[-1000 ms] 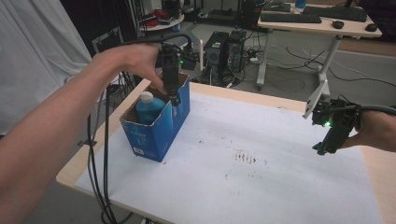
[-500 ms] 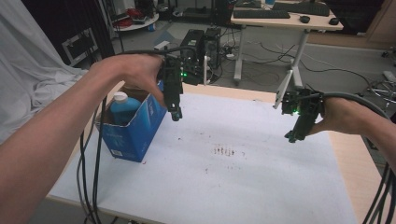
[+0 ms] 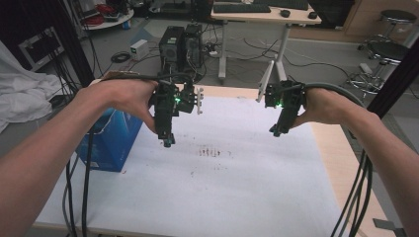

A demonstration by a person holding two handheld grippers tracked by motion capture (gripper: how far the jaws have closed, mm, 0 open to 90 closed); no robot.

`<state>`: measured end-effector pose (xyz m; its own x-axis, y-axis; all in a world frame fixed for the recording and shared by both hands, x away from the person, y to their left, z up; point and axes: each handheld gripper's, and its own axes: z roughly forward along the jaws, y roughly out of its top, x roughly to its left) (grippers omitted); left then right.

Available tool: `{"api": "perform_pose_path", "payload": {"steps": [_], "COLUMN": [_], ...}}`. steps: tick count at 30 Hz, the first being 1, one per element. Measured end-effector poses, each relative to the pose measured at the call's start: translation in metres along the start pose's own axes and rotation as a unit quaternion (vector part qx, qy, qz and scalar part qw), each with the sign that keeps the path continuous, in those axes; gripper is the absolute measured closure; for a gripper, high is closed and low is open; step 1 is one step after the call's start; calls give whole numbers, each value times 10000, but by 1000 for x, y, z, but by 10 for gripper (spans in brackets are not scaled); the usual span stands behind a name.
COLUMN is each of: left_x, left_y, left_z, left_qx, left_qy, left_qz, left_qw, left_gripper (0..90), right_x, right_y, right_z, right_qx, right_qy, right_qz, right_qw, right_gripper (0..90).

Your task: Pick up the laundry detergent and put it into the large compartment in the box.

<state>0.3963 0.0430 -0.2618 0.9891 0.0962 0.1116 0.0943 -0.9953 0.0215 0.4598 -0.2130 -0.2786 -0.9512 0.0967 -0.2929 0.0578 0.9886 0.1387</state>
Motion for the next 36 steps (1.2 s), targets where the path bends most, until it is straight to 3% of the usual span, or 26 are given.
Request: {"api": "perform_pose_path", "payload": {"steps": [16,23,36], "left_x": [-7,-8,-10], "left_y": [10,9,13], "left_z": [17,20,22], "left_qx": [52,33,-14], "left_qy": [-138,-177,-177], "left_qz": [102,44,114], "left_qw": [9998,9998,9998], "left_gripper": [164,164,164], "right_x": [3,5,8], "right_y": [3,3,4], "right_z": [-3,-4,-7], "right_qx": [-17,-8,-32], "right_qy": [-9,-28,-38], "right_qz": [-31,-30,-31], "right_qw": [10000,10000,10000], "right_gripper": [117,117,117]}}
